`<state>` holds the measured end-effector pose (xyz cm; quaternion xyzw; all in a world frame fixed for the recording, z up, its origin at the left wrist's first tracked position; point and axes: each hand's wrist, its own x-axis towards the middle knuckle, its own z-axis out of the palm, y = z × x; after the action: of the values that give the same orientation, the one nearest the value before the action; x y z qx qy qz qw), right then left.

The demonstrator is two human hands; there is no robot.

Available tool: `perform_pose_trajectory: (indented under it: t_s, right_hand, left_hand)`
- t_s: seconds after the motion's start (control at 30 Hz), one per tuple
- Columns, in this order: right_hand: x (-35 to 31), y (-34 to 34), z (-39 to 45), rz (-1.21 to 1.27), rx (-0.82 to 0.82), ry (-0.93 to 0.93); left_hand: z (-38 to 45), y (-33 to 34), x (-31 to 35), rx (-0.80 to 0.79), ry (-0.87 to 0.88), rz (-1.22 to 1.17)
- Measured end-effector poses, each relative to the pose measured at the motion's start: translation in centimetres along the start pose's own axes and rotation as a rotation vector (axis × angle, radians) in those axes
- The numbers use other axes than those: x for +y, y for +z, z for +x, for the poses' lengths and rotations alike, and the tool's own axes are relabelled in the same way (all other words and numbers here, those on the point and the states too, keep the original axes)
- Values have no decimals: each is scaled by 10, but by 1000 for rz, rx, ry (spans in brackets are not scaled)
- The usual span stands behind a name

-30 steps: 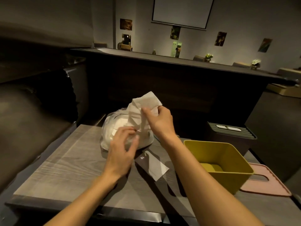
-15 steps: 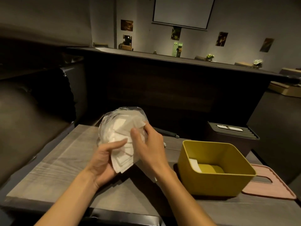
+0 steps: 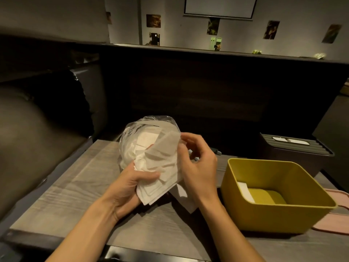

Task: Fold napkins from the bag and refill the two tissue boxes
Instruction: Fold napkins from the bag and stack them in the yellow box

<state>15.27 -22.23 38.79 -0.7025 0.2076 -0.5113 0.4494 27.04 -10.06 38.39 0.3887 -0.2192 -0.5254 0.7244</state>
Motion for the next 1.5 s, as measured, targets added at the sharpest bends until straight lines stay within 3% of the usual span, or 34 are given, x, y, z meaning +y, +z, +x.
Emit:
perform_pose_trajectory:
  t_s: [0.2,0.47,0.63,0.77,0.97,1.07,1.17,1.33,1.5]
  right_hand:
    - [0,-6,-3,-170,-163,-44]
    - [8,-9,-1,-485,-145,-291]
    - [3,-8,0,-197,-9,-188]
    - [-8,-11,-2,14,-8,-52]
    - [0,-12,-6,-139,10,100]
    - [4,-9,-6,-180,-12,131]
    - [5,-8,-6,-119,-89,181]
    - [0,-10,-5,-22,-86,199]
    - [4,-8,-8,-32,-236,158]
  left_hand:
    - [-2,3,1,89,-20,-79]
    - [-5,9,-1,153,-19,-7]
    - [-7,3,-1,93,-4,-29]
    - [-8,1,-1,48,23,-55]
    - [-12,7,3,22,81,-183]
    - [-15,12,3,-10,80,-120]
    - [-15,11,0,-2,72,-26]
    - [-13,4,-1,5,64,-24]
    - [-14,2,-3,27,84,51]
